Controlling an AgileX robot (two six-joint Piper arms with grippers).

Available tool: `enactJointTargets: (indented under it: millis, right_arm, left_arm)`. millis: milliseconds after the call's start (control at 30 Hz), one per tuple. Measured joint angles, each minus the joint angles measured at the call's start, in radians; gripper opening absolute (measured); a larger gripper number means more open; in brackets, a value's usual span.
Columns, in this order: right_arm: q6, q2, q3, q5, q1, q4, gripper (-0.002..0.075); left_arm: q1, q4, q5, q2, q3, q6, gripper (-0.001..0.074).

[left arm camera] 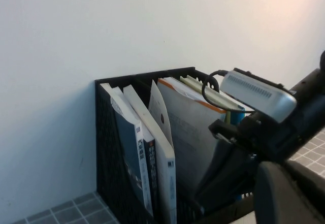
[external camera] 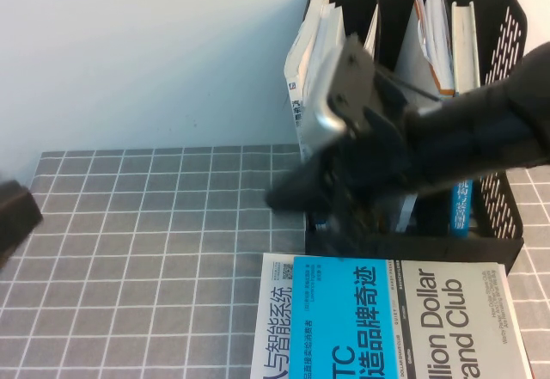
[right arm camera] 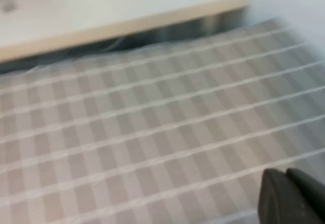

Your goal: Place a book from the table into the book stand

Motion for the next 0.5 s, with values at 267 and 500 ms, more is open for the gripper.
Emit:
enactJointTargets:
  millis: [267,500]
  right_arm:
    - [0.545,-0.138,0.000,0.509,0.000,-0.611,-0.0003]
    - [0.930,-0.385,0.076,0.500,0.000,-0.993,-0.0003]
  left_arm:
    - [0.000,0.000,0.153,0.000,0.000,0.004,-0.0003]
    - [0.000,0.019,0.173,0.000,0.002,0.005,-0.0003]
